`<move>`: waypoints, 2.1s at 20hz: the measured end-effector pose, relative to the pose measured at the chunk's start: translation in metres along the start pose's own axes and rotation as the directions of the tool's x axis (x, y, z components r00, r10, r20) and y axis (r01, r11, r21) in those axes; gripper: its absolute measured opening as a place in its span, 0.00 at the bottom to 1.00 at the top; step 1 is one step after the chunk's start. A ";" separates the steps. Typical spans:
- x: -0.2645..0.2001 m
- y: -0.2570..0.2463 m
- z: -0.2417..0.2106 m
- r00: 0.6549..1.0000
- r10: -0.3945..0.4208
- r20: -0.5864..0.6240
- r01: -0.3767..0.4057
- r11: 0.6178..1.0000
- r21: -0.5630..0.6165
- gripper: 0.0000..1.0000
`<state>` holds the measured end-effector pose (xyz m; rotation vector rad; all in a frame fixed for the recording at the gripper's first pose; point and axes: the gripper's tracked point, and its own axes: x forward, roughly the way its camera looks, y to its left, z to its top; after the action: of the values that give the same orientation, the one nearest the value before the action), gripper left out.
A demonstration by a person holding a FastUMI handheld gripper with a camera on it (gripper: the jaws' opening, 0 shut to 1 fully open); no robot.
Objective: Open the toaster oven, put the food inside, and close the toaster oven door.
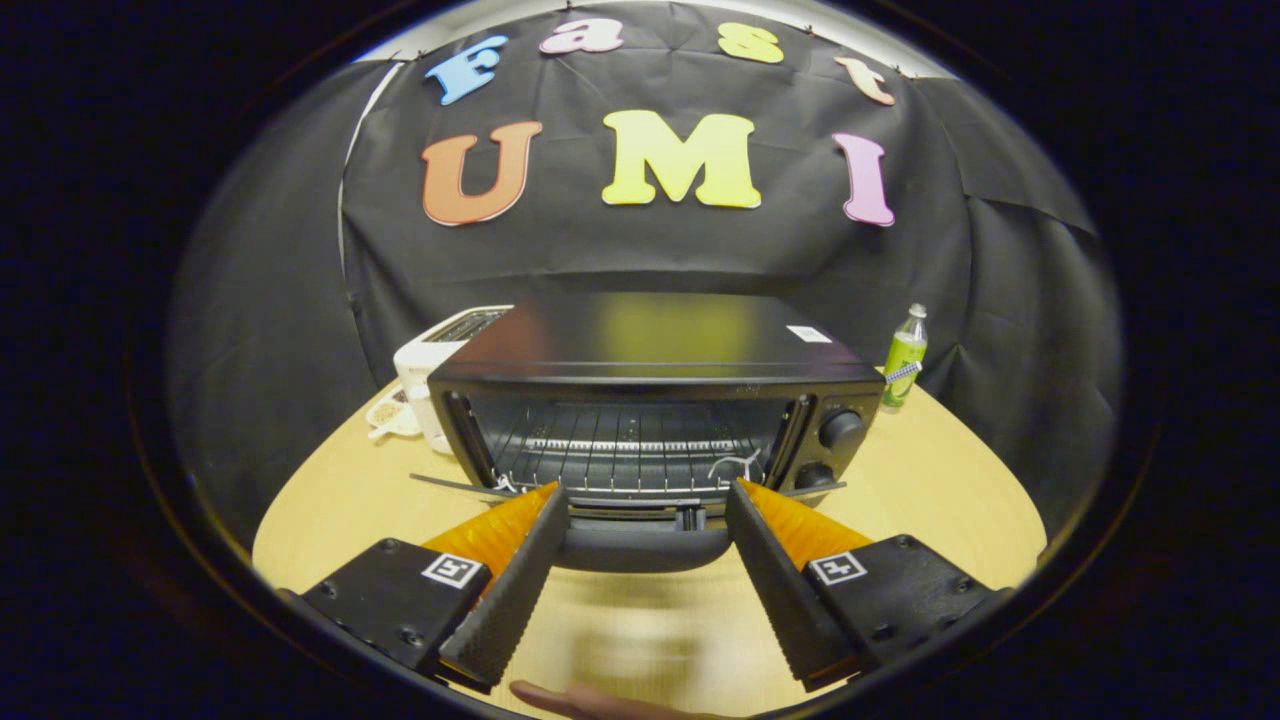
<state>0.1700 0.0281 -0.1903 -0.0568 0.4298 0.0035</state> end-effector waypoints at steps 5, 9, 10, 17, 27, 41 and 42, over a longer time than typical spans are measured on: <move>-0.011 -0.002 -0.030 0.994 0.011 -0.107 -0.012 1.000 -0.010 1.00; -0.013 -0.001 -0.043 0.989 0.033 -0.145 -0.031 0.999 0.020 1.00; -0.015 -0.002 -0.052 0.987 0.038 -0.159 -0.035 0.999 0.018 1.00; -0.016 -0.001 -0.096 0.955 0.086 -0.285 -0.064 0.994 0.084 1.00; -0.054 0.049 -0.076 0.885 0.378 -0.273 -0.307 0.913 0.269 1.00; -0.094 0.162 -0.108 0.540 0.734 -0.411 -0.554 0.678 0.483 0.90; -0.088 0.162 -0.109 0.541 0.732 -0.414 -0.538 0.680 0.498 0.87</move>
<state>0.0420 0.1843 -0.2608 0.4483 1.0677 0.6871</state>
